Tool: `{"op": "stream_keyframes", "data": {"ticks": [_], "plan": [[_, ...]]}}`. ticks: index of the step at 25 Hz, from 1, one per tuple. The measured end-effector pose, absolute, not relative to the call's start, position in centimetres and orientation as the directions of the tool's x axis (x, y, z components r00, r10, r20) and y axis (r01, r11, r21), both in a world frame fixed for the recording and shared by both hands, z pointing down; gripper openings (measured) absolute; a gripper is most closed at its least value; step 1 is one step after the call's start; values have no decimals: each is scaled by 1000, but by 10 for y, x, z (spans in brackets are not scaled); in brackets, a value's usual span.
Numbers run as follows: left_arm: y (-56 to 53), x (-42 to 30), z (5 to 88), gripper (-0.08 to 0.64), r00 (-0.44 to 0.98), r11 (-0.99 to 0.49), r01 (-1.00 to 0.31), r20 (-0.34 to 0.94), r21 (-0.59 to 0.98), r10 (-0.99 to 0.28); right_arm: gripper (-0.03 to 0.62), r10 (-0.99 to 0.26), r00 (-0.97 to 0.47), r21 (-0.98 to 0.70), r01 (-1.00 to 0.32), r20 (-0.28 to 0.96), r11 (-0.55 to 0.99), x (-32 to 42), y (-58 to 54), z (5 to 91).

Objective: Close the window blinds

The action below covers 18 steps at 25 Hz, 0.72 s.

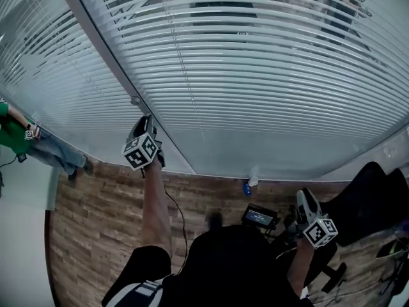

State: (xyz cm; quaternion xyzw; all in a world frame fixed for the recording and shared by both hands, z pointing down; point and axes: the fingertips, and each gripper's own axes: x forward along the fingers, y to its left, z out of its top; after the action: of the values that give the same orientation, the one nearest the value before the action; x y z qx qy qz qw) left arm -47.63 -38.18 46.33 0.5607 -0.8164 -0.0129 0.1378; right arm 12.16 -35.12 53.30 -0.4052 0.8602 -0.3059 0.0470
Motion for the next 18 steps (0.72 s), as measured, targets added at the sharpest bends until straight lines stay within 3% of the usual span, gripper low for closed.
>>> {"op": "stream_keyframes", "data": {"ticks": [7, 11, 14, 18], "plan": [[-385, -477, 474, 133, -495, 363, -839, 290, -406, -819, 101, -728, -663, -563, -674, 176, 478, 126, -349, 536], [-385, -479, 478, 123, -560, 326, -747, 285, -579, -778, 101, -723, -669, -564, -669, 173, 485, 123, -349, 536], [-385, -478, 479, 124, -495, 351, -831, 287, -431, -820, 101, -722, -671, -565, -666, 169, 487, 121, -349, 536], [-380, -474, 478, 129, -331, 365, -924, 242, 112, -912, 101, -723, -670, -564, -667, 168, 487, 122, -348, 536]]}}
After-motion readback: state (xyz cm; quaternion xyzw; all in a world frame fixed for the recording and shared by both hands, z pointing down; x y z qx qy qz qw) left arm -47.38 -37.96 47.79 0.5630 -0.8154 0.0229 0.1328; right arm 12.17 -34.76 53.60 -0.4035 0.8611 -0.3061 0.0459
